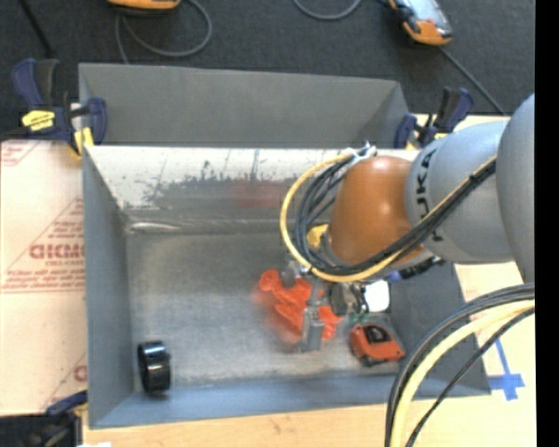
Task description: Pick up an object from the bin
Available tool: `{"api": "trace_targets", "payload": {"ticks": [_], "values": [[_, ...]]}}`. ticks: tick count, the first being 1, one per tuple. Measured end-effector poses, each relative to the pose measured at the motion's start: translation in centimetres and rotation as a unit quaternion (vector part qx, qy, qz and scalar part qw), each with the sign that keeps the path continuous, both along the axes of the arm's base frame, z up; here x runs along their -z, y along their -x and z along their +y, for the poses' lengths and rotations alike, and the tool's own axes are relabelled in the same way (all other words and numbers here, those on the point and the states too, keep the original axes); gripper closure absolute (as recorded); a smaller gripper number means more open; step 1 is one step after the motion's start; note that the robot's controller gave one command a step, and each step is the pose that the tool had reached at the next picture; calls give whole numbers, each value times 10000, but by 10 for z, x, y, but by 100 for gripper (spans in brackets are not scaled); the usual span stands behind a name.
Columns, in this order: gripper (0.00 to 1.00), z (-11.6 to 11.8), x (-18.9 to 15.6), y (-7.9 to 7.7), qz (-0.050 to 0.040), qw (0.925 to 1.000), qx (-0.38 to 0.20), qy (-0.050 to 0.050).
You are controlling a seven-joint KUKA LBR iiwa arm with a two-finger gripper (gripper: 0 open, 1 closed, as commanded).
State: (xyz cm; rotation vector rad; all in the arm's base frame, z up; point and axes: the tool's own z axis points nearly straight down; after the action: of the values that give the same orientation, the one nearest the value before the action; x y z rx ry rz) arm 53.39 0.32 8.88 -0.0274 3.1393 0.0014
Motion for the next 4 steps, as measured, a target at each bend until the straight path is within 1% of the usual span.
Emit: {"api": "trace_targets", "payload": {"ticks": [1,2,3,4], "values": [[100,4,15,-31,-35,9970,778,-4],[100,4,15,-31,-35,9970,778,-4],[100,16,12,-14,-66,9972,740,4],[100,24,10,-10,-6,9975,708,2]]}}
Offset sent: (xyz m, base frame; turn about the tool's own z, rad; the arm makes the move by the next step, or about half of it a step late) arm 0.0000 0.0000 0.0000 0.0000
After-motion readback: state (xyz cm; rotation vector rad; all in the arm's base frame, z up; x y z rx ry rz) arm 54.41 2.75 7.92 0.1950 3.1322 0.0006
